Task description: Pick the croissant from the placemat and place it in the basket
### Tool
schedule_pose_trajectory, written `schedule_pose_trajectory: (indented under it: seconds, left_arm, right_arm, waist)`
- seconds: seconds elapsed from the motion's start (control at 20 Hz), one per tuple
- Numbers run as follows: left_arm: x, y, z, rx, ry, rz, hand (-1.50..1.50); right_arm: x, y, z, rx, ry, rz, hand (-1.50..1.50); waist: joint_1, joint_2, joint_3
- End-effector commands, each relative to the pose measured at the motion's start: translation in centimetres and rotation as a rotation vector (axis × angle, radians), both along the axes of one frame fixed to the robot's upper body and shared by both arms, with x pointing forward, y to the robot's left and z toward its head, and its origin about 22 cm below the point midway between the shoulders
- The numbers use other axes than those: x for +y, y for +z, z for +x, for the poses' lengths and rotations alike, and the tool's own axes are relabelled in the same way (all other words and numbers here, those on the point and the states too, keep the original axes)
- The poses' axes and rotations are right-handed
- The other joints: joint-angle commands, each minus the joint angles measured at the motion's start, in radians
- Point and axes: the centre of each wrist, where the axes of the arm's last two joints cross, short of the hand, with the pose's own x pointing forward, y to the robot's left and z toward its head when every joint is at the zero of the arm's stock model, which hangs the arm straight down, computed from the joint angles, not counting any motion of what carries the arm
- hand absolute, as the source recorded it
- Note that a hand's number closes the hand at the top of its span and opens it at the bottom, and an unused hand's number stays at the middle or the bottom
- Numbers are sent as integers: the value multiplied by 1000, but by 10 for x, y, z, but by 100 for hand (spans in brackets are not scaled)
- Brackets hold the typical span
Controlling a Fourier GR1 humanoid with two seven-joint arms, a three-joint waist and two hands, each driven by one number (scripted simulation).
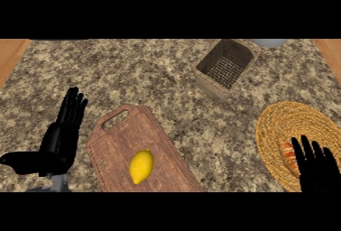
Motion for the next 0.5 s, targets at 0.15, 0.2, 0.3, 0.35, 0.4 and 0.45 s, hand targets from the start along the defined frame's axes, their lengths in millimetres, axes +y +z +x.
schedule_pose_trajectory:
  seconds: [0.15, 0.2, 0.3, 0.35, 0.4, 0.45]
  left_arm:
    - [3, -7, -7, 6, 4, -7, 0]
    - [-22, -4, -14, 4, 8, -2, 0]
    - [-9, 7, -3, 22, -8, -9, 0]
    - [3, -13, -6, 21, -1, 11, 0]
    - [-6, -8, -4, 14, -8, 10, 0]
    - [1, -7, -7, 1, -14, -2, 0]
  right_arm:
    - [-10, -3, -4, 39, -13, 6, -150]
    - [-6, 7, 23, 31, -14, 34, -150]
    - [7, -18, 12, 42, -9, -3, -150]
    - [-6, -6, 15, 25, -2, 20, -150]
    - [-14, -31, 9, 39, -12, 3, -150]
    - [-27, -25, 24, 27, -9, 22, -150]
  waist:
    - [0, 0, 0]
    - [4, 0, 0]
    - [2, 0, 0]
    - [1, 0, 0]
    - [0, 0, 0]
    - [2, 0, 0]
